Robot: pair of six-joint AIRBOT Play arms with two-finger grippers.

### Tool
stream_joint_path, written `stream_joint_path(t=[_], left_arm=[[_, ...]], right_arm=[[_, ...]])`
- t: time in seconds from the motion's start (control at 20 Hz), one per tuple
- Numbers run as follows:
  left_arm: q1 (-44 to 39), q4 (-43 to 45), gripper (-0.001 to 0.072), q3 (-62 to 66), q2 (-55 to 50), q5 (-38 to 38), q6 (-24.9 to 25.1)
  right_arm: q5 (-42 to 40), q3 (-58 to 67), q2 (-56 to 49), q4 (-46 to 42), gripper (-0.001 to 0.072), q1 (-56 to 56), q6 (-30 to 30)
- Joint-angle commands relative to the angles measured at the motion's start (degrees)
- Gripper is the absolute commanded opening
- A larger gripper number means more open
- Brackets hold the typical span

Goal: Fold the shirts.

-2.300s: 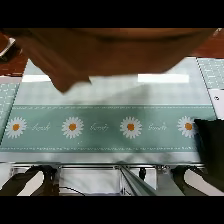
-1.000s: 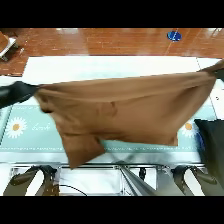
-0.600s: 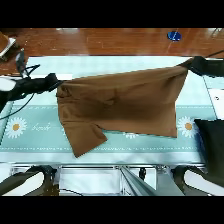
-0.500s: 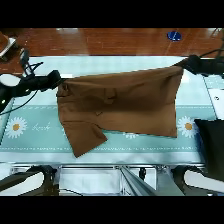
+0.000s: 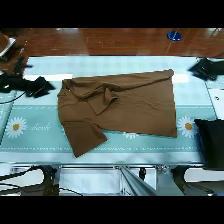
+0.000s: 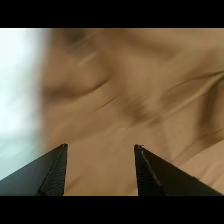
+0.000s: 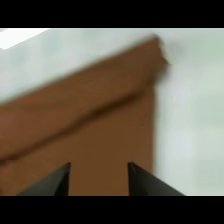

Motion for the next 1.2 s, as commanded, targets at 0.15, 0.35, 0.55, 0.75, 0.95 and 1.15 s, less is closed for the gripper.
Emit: stream_joint_path(t=[0.15, 0.35, 0.55, 0.75, 0.95, 1.15], left_arm=[[15.2, 2.4, 0.051, -23.2, 9.7, -6.8, 2.8], [15.0, -12.8, 0.0509, -33.4, 9.7, 1.5, 11.8], [9.7, -18.3, 0.0509, -34.8, 7.8, 7.5, 16.0], [2.3, -18.3, 0.0504, -33.7, 3.4, 8.9, 16.2], [2.1, -18.3, 0.0023, -30.6, 2.6, 7.3, 16.2], [2.0, -18.3, 0.0023, -30.1, 2.5, 7.3, 16.2]], right_arm=[[-2.2, -29.2, 18.9, -7.3, 0.0412, -12.1, 2.6], [-7.5, -44.5, 28.0, 0.7, 0.0412, -12.1, 0.2], [-5.2, -47.4, 29.3, 1.9, 0.0411, -12.1, -0.5], [-4.9, -46.8, 29.3, -0.5, 0.0411, -12.2, -0.2], [4.5, -45.9, 29.3, -14.6, 0.0411, -12.1, 5.4], [11.8, -53.1, 29.3, -12.9, 0.0411, -12.1, 6.9]])
